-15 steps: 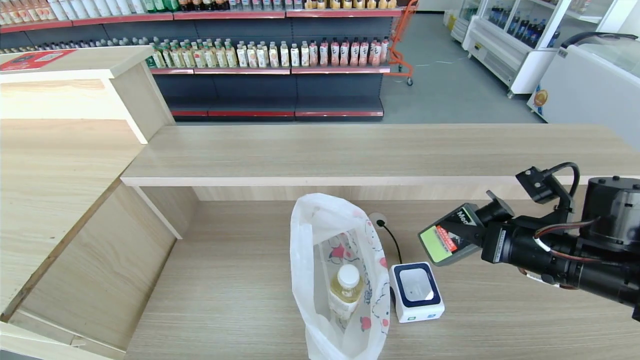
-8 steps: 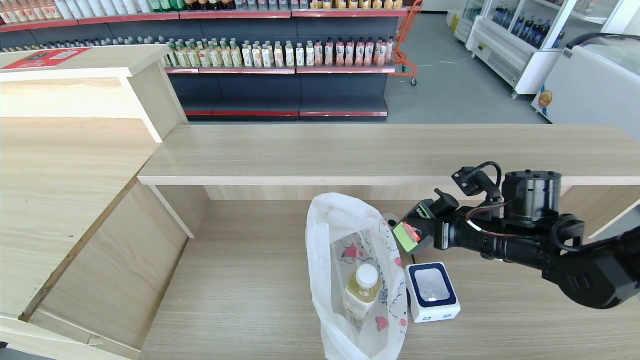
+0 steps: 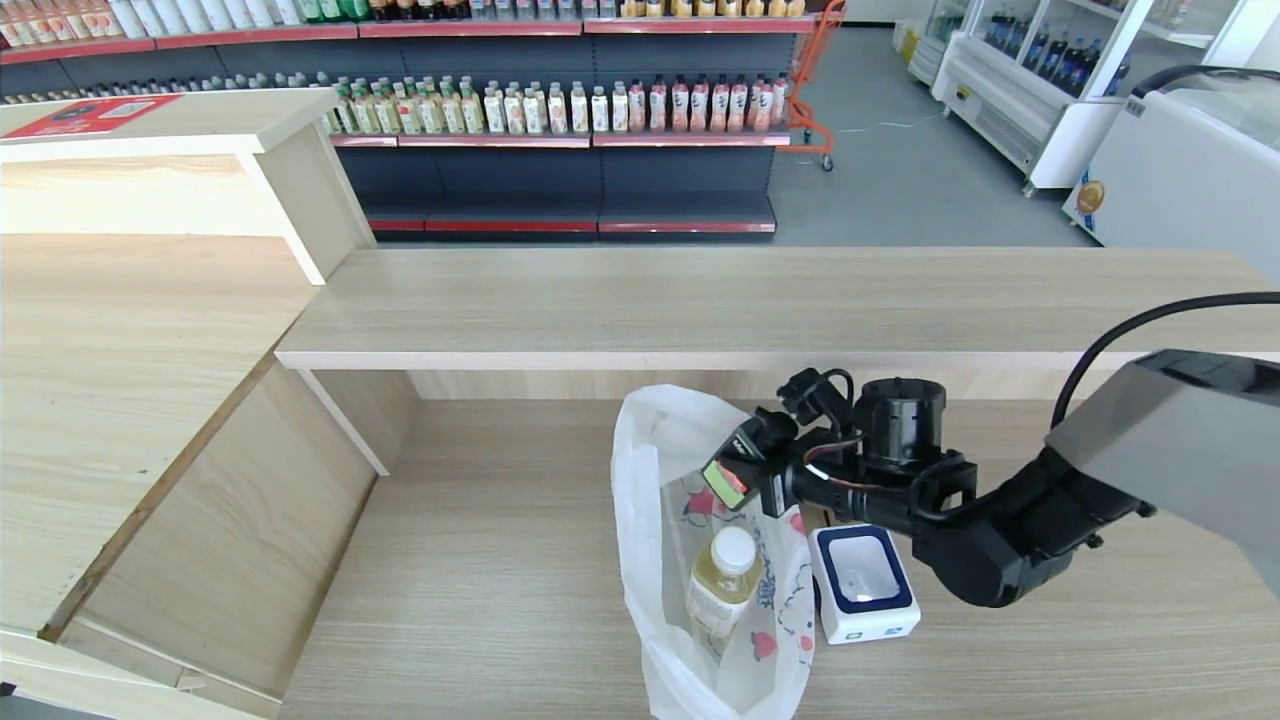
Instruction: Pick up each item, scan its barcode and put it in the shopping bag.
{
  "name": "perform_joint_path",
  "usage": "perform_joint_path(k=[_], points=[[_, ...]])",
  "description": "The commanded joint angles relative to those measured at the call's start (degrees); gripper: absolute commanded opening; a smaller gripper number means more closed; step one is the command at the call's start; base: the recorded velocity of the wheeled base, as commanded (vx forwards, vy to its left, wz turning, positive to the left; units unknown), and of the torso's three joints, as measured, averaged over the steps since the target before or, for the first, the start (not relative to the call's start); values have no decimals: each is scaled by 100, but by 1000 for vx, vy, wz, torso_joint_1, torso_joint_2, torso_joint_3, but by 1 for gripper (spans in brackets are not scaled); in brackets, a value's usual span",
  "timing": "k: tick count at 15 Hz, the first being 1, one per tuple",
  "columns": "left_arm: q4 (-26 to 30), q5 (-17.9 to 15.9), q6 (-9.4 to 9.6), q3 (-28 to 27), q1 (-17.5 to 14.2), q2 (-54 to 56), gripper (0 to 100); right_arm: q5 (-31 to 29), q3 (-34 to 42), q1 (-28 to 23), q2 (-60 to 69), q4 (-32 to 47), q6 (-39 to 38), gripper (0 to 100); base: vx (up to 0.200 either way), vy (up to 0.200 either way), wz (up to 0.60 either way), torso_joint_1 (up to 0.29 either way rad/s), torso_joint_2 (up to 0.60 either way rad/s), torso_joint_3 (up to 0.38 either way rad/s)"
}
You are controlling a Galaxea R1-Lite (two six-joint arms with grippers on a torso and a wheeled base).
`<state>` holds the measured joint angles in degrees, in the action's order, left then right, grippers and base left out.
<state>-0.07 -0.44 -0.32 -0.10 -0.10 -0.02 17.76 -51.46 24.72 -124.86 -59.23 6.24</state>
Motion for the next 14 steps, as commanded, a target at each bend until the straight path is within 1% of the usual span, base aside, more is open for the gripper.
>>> perform_joint_path(k=[1, 3, 6, 10, 11, 14], points=[[-1, 0, -3, 1, 1, 2, 100, -1, -224, 129, -689, -378, 228, 0, 0, 0, 0, 0, 0, 0], [-1, 0, -3, 1, 1, 2, 100, -10, -339, 200, -839, -493, 431, 0, 0, 0, 0, 0, 0, 0], [-1, 0, -3, 1, 1, 2, 100, -18, -251, 208, -988, -686, 474, 0, 0, 0, 0, 0, 0, 0], [-1, 0, -3, 1, 1, 2, 100, -18, -242, 208, -1093, -704, 624, 0, 0, 0, 0, 0, 0, 0], [-1, 0, -3, 1, 1, 2, 100, -27, -207, 200, -1102, -704, 624, 100, 0, 0, 0, 0, 0, 0], [-1, 0, -3, 1, 1, 2, 100, -18, -207, 191, -988, -835, 395, 100, 0, 0, 0, 0, 0, 0]])
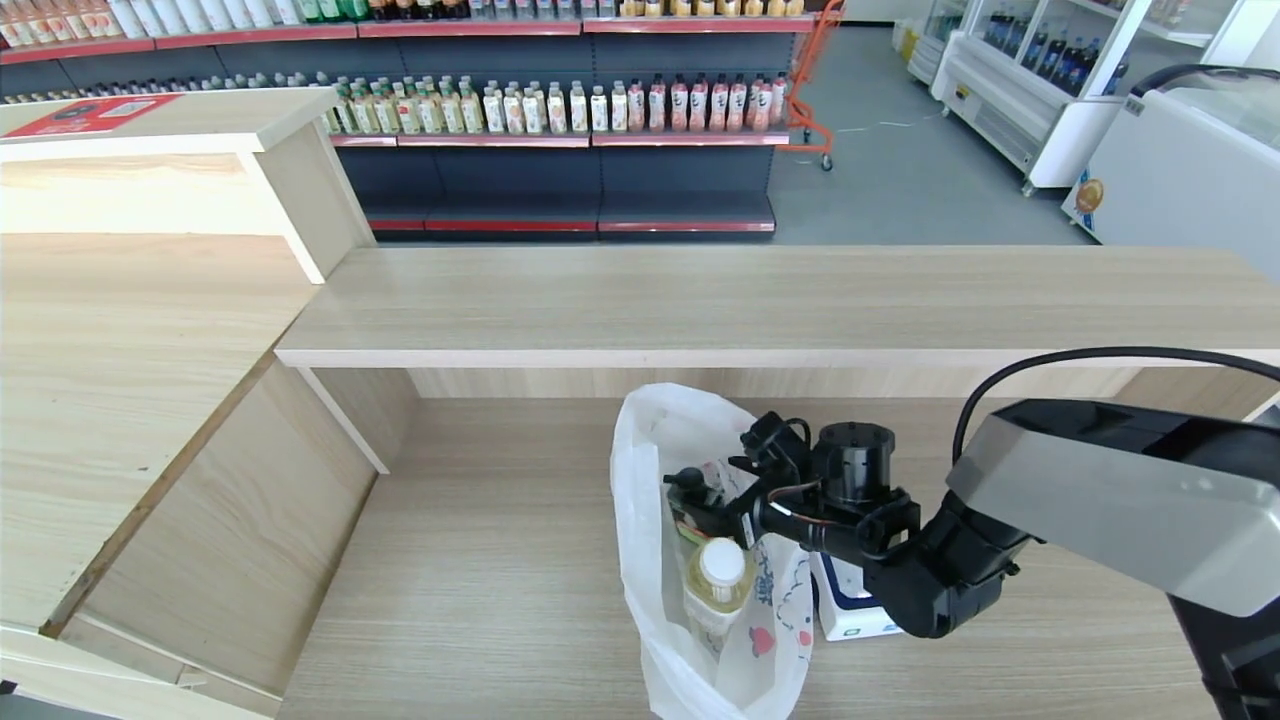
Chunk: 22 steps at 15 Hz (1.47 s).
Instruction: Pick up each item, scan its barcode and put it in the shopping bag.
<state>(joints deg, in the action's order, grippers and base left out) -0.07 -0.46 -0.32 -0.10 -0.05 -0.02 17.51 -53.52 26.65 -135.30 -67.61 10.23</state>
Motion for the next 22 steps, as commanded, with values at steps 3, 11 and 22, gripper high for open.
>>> perform_joint_path(k=[3, 11, 22], points=[[-1, 2, -3, 1, -4, 2, 100, 16, 140, -55, 672, 64, -742, 100, 0, 0, 0, 0, 0, 0], [-1, 2, -3, 1, -4, 2, 100, -19, 3172, -758, 5251, 1435, -1919, 100, 0, 0, 0, 0, 0, 0], [-1, 2, -3, 1, -4, 2, 100, -722, 5281, -2612, 13522, 6735, -812, 100, 0, 0, 0, 0, 0, 0]])
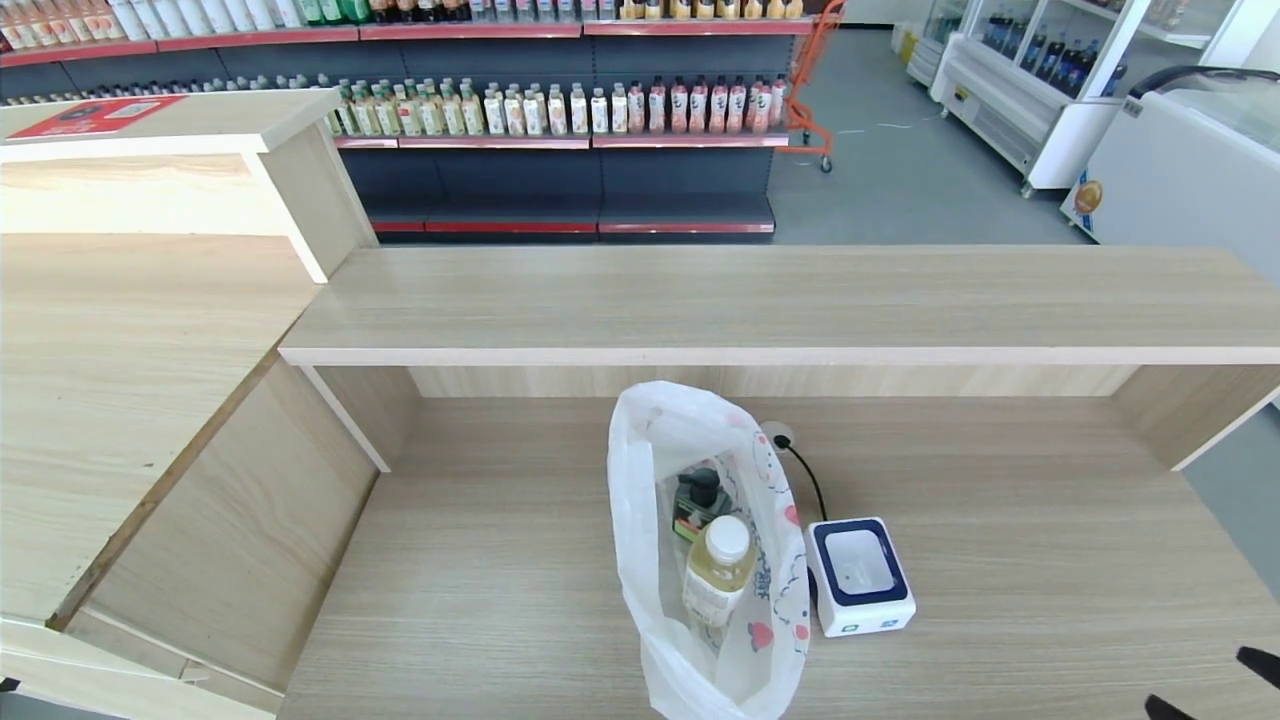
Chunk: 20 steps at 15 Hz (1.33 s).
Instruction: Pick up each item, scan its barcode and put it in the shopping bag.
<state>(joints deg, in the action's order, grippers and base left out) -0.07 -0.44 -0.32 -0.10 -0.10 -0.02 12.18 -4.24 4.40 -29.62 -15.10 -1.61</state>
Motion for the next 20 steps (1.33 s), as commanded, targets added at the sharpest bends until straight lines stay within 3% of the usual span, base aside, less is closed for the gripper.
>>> perform_joint_path(k=[1, 6, 7, 17, 20], points=[[-1, 0, -3, 1, 1, 2, 100, -295, 398, -423, 2962, 1352, 688, 100, 0, 0, 0, 0, 0, 0], [-1, 0, -3, 1, 1, 2, 100, -585, 424, -431, 2962, 1194, 372, 100, 0, 0, 0, 0, 0, 0], [-1, 0, -3, 1, 1, 2, 100, -620, 424, -431, 2962, 1062, 389, 0, 0, 0, 0, 0, 0, 0], [-1, 0, 5, 1, 1, 2, 100, -611, 424, -431, 2962, 1027, -24, 0, -20, 0, 0, 1, 0, 1], [-1, 0, 14, 1, 1, 2, 100, -629, 424, -431, 2962, 1027, -147, 0, 0, -200, 0, 2, -1, 4]])
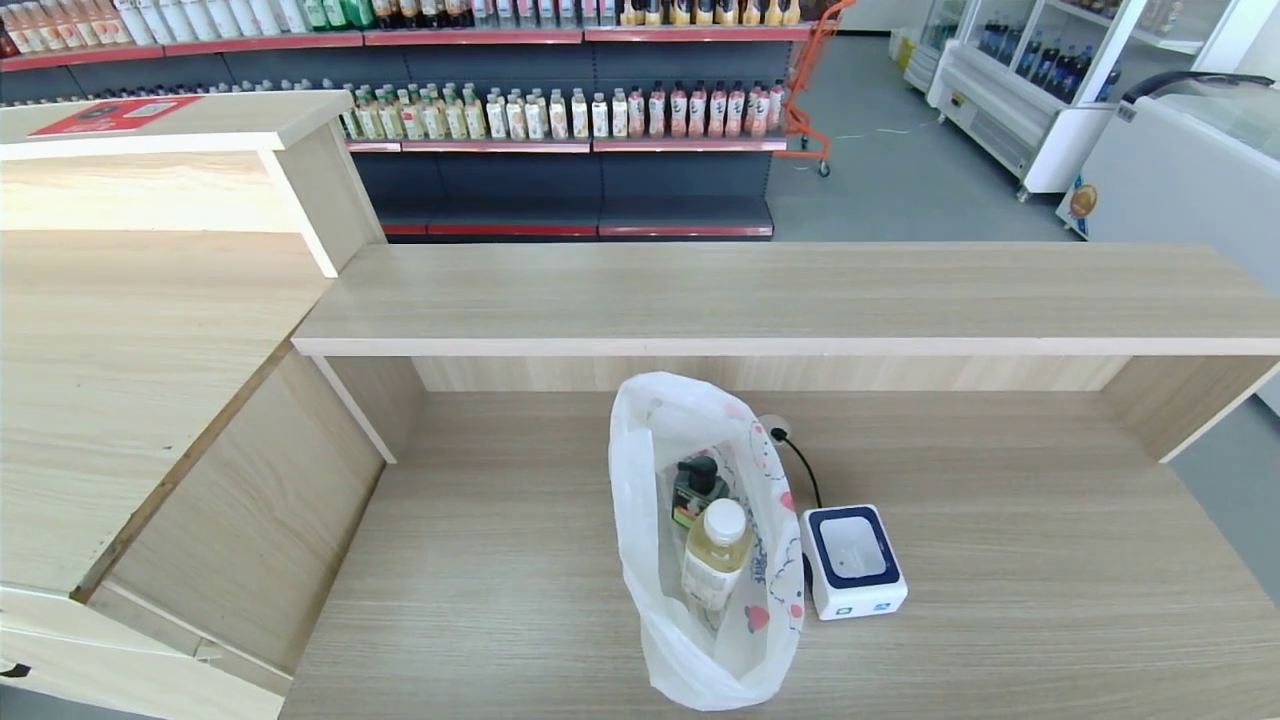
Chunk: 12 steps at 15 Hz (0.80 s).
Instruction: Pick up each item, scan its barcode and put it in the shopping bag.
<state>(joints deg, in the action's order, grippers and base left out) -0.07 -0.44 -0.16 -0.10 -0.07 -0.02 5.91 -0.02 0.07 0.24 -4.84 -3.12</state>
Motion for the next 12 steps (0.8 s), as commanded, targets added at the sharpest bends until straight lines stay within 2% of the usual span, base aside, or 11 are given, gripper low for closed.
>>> perform_joint_path(k=[1, 8, 12], points=[[-1, 0, -2, 1, -1, 2, 100, 6, 2, 1, -24, 1, -39, 0, 0, -200, 0, -2, -7, 2], [-1, 0, -11, 1, -1, 2, 100, 15, 2, 1, -24, 1, -83, 0, 0, -200, 0, 9, 4, 1], [-1, -9, -2, 1, -1, 2, 100, 15, 2, 1, -24, 1, -83, 0, 0, 0, 0, 0, 0, 0]])
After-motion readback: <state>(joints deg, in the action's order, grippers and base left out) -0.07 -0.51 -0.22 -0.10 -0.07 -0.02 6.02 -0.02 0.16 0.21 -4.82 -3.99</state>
